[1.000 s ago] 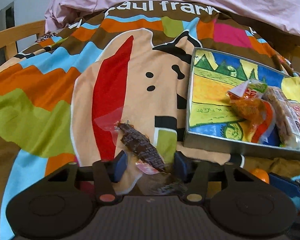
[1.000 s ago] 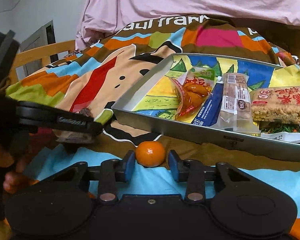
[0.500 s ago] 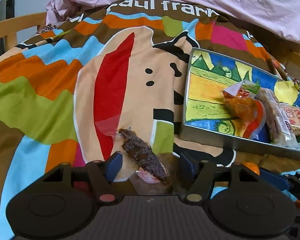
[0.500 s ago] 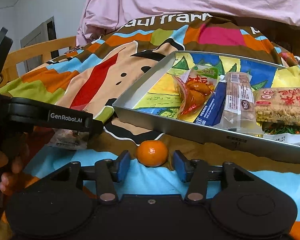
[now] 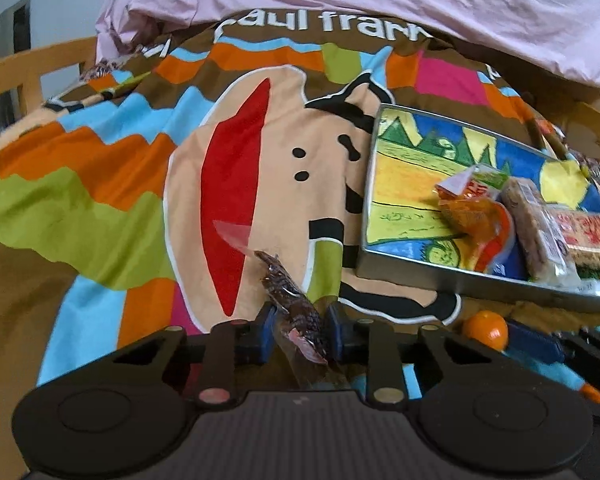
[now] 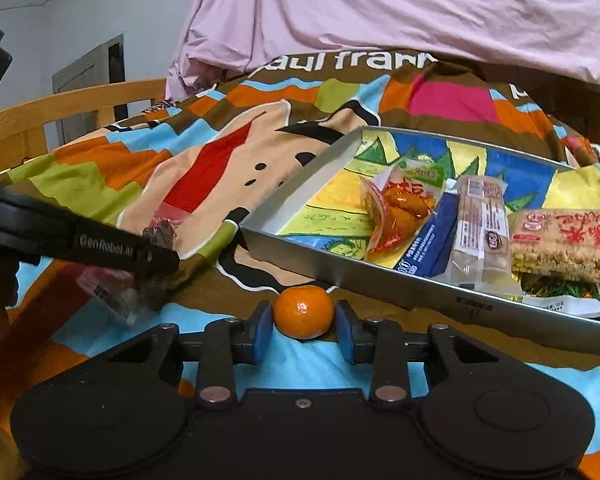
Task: Organize snacks
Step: 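Lift the jerky stick with the left tool while the right tool carries the tangerine to the tray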
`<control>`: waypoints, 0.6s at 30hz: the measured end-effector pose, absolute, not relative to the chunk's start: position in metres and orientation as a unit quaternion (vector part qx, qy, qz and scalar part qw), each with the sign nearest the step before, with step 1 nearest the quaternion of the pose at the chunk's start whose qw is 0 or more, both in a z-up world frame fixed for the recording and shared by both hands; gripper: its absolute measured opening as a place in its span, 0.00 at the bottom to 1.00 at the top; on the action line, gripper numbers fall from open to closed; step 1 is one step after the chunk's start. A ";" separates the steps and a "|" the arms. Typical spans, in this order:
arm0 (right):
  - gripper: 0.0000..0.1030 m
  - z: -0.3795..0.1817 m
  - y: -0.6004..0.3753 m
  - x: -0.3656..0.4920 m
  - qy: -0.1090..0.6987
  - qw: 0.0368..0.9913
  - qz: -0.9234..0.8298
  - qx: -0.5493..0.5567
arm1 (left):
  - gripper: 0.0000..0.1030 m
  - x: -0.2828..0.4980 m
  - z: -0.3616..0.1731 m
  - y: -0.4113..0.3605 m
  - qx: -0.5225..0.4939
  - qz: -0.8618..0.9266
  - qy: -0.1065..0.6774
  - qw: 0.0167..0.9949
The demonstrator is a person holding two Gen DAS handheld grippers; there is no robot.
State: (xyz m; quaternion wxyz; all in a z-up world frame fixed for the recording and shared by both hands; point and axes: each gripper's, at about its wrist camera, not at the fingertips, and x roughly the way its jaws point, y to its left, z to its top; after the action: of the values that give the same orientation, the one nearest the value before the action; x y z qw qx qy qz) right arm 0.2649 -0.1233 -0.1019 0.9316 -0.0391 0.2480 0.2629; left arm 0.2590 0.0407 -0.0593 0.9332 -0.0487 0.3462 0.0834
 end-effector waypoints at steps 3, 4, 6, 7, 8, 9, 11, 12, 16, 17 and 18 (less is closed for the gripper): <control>0.35 -0.099 -0.124 0.261 0.241 0.932 0.266 -0.040 | 0.24 0.255 -0.059 0.037 -0.044 0.084 0.352 0.931; 0.35 -0.098 -0.124 0.261 0.239 0.933 0.267 -0.040 | 0.23 0.254 -0.059 0.036 -0.045 0.084 0.351 0.931; 0.35 -0.096 -0.124 0.260 0.237 0.933 0.269 -0.039 | 0.21 0.251 -0.058 0.035 -0.048 0.085 0.347 0.933; 0.35 -0.096 -0.124 0.260 0.236 0.933 0.269 -0.039 | 0.21 0.250 -0.056 0.035 -0.049 0.086 0.345 0.933; 0.35 -0.096 -0.124 0.261 0.236 0.933 0.270 -0.037 | 0.19 0.249 -0.055 0.034 -0.049 0.083 0.343 0.934; 0.35 -0.096 -0.124 0.261 0.237 0.932 0.271 -0.037 | 0.19 0.248 -0.053 0.032 -0.044 0.080 0.341 0.936; 0.35 -0.096 -0.124 0.261 0.237 0.932 0.271 -0.035 | 0.18 0.247 -0.051 0.029 -0.033 0.075 0.337 0.938; 0.35 -0.096 -0.125 0.261 0.237 0.933 0.270 -0.033 | 0.16 0.247 -0.051 0.028 -0.033 0.074 0.337 0.938; 0.35 -0.089 -0.129 0.261 0.227 0.936 0.267 -0.021 | 0.14 0.244 -0.048 0.024 -0.048 0.077 0.324 0.942; 0.35 -0.085 -0.131 0.261 0.222 0.938 0.266 -0.016 | 0.12 0.242 -0.044 0.023 -0.054 0.074 0.313 0.945; 0.35 -0.081 -0.133 0.261 0.216 0.939 0.266 -0.011 | 0.12 0.241 -0.040 0.021 -0.057 0.071 0.303 0.949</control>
State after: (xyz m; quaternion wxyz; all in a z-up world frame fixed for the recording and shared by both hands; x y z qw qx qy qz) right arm 0.2614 -0.1330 -0.0814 0.9394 -0.0106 0.2162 0.2657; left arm 0.2407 0.0205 -0.0400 0.9486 -0.0567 0.3033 0.0706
